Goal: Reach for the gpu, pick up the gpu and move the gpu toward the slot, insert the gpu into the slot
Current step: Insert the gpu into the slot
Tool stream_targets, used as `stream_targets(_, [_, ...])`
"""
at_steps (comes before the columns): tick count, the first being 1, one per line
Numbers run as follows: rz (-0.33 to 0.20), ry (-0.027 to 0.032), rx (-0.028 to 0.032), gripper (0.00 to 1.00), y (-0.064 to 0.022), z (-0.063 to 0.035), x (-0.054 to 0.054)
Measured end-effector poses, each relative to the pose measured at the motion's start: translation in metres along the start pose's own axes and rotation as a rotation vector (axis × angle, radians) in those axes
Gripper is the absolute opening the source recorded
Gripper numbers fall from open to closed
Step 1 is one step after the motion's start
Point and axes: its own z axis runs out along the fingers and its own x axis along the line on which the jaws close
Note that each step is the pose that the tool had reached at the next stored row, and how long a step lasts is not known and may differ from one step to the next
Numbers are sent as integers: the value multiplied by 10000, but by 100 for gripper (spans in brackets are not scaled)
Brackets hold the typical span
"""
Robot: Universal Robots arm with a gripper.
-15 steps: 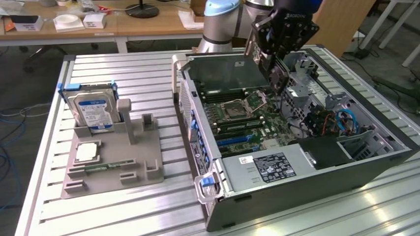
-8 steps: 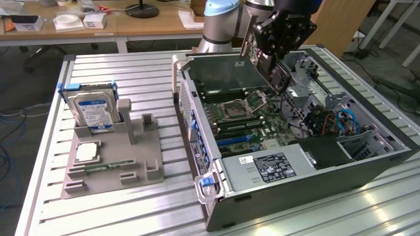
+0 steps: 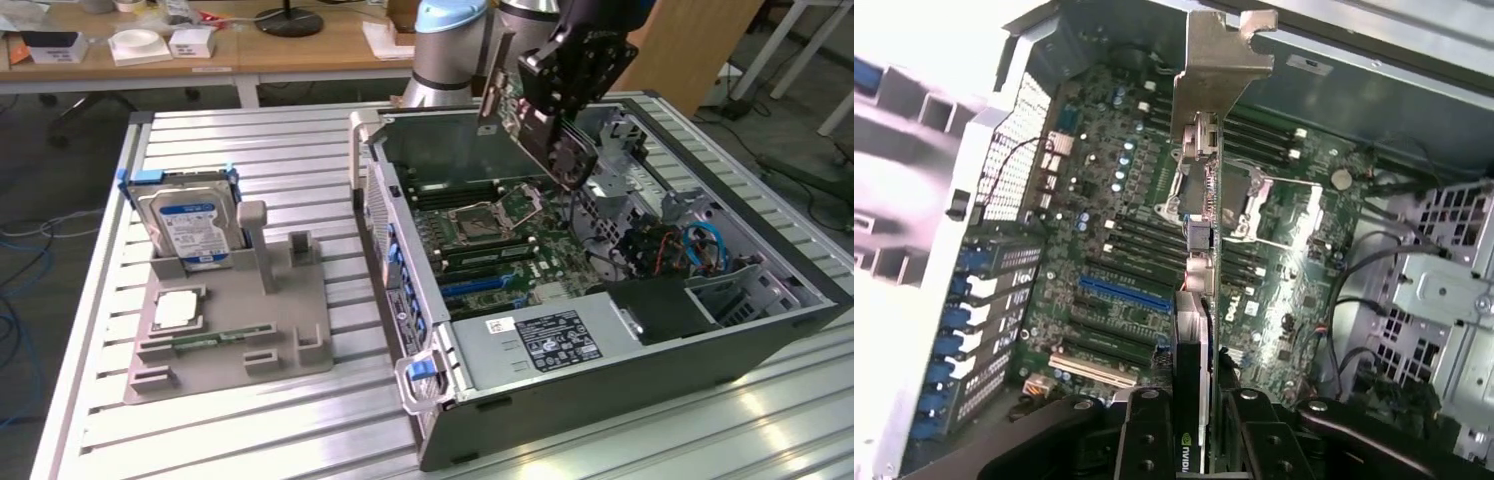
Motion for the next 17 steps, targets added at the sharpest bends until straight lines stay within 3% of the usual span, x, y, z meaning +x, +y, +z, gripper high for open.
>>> stream_targets(17, [-2966,113,8,26,-1,22,0])
